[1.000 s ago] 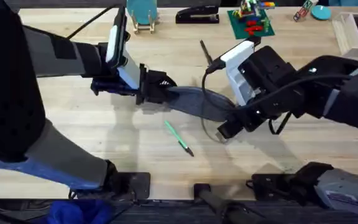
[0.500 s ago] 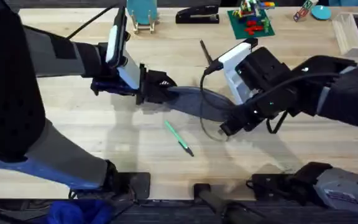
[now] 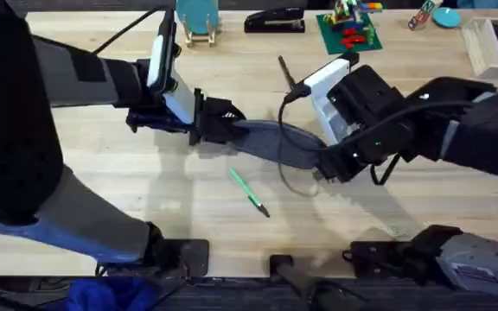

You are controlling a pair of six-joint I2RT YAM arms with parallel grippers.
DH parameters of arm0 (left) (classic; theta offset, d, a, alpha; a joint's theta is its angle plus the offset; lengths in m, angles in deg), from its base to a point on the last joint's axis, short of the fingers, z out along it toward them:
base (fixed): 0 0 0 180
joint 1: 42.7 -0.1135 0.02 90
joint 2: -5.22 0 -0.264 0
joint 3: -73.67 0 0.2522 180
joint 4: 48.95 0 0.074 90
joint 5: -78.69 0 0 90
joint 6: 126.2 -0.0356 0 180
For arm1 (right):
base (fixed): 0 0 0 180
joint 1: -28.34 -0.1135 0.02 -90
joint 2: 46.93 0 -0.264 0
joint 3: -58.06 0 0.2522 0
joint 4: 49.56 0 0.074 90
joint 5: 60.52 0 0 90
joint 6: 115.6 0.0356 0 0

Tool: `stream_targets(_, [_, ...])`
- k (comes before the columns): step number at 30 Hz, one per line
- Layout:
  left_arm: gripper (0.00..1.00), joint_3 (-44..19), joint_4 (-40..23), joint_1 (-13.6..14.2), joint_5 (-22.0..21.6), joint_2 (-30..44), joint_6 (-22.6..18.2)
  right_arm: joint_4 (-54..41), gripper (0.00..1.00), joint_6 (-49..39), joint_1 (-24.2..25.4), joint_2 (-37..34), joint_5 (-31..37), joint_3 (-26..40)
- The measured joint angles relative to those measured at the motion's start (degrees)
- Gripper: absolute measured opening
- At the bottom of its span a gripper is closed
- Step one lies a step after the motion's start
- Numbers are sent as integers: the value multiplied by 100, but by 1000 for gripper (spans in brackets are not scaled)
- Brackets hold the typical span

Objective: Unzip the bag, pick up the pens from the table one at a time and place them inside, then zip the bag closed.

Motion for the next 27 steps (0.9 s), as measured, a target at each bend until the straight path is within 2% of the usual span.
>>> stream_targets(15, [43, 0, 0, 0, 0, 0, 1, -20, 32, -4, 0, 0, 1, 55])
stream_targets(27, [43, 0, 4, 0, 2, 0, 1, -313, 32, -6, 0, 0, 110, 814])
